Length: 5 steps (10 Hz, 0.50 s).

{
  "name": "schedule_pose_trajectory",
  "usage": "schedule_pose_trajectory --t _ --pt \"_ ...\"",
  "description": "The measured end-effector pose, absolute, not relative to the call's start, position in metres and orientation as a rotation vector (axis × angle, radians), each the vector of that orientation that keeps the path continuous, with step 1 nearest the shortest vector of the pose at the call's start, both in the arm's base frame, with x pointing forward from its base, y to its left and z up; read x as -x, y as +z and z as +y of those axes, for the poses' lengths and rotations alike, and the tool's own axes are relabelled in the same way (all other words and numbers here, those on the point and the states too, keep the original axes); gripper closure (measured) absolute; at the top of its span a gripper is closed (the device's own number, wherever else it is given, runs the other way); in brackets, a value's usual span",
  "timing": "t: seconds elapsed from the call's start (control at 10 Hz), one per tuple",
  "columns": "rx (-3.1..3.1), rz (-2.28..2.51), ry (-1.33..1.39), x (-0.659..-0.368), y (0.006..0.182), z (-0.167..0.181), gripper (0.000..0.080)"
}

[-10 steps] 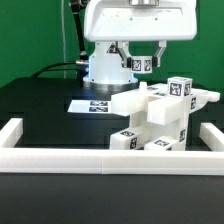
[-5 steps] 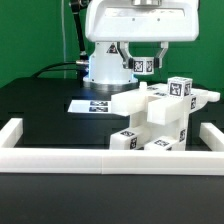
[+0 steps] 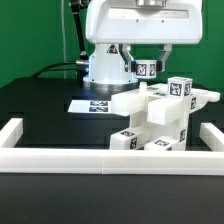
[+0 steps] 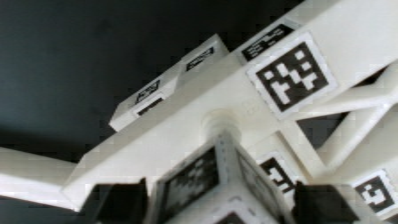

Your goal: Assemble chair

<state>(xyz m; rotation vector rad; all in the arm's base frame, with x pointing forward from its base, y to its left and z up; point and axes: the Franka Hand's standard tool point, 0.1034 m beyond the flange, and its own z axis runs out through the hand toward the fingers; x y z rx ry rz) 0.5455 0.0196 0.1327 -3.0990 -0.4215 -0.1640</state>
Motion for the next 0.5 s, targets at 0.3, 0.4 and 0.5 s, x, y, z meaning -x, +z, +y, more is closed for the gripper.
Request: schedule_pose_trajectory --t 0.3,0.4,0.5 --pt "3.099 -0.420 -0.145 -0.5395 0.1279 0.0221 0.0404" --pt "3.098 -0.423 -0.141 -0.5382 0.1268 0.0224 0.0404" --pt "3.099 -0.420 -0.140 -0.5382 0.1268 0.0208 0.0404"
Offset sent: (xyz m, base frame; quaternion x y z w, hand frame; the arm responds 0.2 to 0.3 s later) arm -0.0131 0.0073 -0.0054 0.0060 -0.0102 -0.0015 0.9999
